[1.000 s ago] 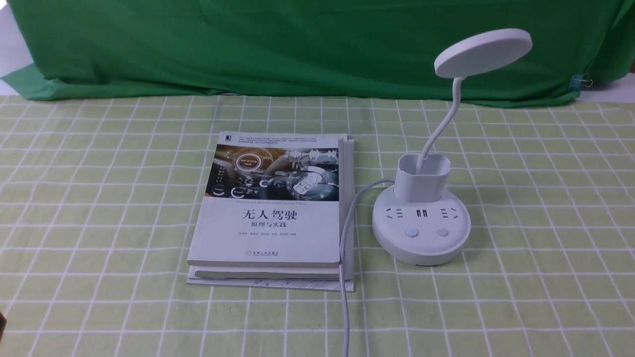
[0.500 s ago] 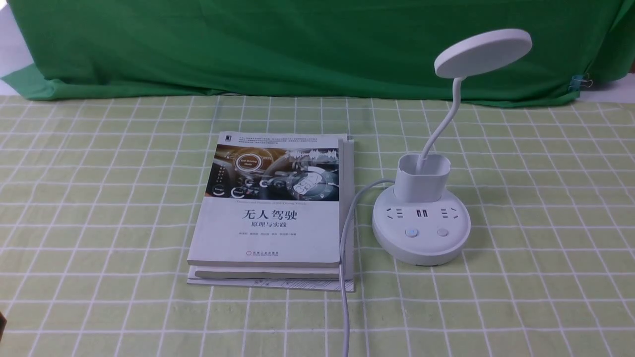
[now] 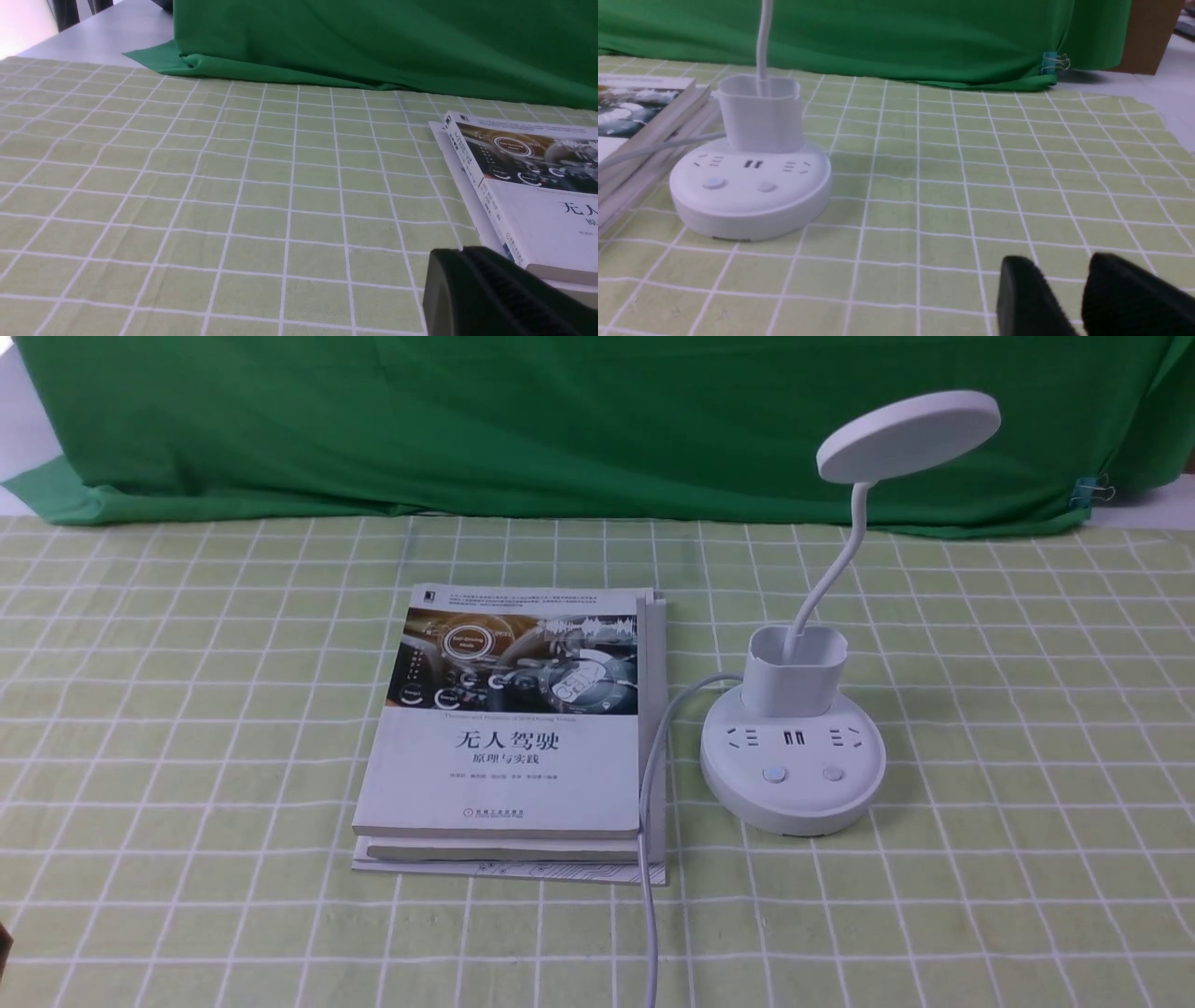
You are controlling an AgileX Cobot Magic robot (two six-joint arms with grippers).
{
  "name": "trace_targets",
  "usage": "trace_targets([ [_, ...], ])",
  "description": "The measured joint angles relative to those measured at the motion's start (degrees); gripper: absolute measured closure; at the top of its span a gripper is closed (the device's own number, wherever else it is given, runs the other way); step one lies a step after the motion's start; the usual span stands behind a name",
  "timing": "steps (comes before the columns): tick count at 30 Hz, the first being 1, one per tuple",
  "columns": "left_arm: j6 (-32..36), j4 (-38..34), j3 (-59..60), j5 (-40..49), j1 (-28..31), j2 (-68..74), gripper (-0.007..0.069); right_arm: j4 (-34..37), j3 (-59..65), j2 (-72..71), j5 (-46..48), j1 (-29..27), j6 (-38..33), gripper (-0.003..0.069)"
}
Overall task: Turn on the table lamp on the green coffee tablecloth with your hand.
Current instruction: 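Press the button on the base of the white desk lamp with the right gripper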
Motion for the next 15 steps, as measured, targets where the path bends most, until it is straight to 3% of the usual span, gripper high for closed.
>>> trace_targets([
  [9,0.00,0.00,0.00,0.00,0.00,0.00,0.0622,0.32,0.00,0.00,-2.53,0.00,-0.96,0.0415],
  [13,0.00,0.00,0.00,0.00,0.00,0.00,0.0622,7.38,0.00,0.00,-5.87,0.00,10.16,0.0415],
  [14,0.00,0.00,0.00,0.00,0.00,0.00,0.0622,7.72,0.00,0.00,-6.11,0.00,10.16,0.0415],
  [15,0.00,0.00,0.00,0.00,0.00,0.00,0.0622,9.75,0.00,0.00,-8.04,0.00,16.79,0.0415],
])
